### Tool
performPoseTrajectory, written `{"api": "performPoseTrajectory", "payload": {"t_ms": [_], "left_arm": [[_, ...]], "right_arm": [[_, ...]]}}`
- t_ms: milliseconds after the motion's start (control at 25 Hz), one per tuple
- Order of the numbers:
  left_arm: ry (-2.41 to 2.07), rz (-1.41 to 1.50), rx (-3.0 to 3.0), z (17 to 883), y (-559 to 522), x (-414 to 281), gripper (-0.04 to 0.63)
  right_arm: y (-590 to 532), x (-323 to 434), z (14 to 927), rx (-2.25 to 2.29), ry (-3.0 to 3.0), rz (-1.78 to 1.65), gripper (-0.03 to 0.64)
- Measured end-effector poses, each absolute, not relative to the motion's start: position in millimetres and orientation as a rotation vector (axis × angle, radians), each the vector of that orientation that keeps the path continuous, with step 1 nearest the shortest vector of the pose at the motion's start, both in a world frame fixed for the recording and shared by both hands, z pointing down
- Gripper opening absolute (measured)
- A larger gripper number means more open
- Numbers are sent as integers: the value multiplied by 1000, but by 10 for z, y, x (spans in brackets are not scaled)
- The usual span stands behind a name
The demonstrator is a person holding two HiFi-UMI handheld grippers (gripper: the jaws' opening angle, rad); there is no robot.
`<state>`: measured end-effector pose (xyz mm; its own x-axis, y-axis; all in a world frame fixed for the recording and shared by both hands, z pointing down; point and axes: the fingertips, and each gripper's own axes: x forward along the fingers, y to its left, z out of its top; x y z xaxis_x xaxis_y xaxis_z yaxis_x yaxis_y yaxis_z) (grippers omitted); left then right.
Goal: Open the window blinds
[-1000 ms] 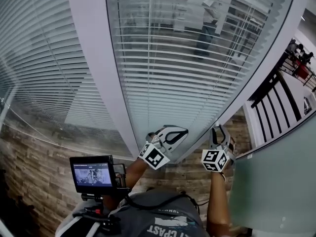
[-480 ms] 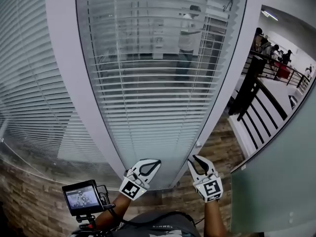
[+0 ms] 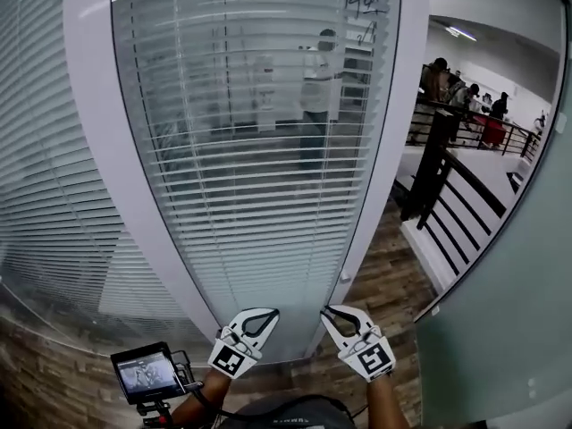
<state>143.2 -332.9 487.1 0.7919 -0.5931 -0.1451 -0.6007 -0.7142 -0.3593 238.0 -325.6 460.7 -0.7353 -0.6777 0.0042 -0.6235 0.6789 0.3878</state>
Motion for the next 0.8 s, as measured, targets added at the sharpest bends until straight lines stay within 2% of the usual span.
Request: {"api": "performPoseTrajectory", "payload": {"t_ms": [240,320,440,800], "left_arm": [[847,67,-2599,4769,-3479,1586,5],[817,13,-2549,4701,-3538,1598,5],[818,-13,-2527,4688,-3570,1581,5],[808,-6,-2530,5149,-3473,1486,5]], "right_arm": [[-3365,2417,4504,1085,-2721,-501,39],[-3449,2395,4505,1063,-2680,-510,5],[-3500,2306,4543,1028,-2657,-526,3],[-3413,2114,5036,1005,-2666,-522,3]]}}
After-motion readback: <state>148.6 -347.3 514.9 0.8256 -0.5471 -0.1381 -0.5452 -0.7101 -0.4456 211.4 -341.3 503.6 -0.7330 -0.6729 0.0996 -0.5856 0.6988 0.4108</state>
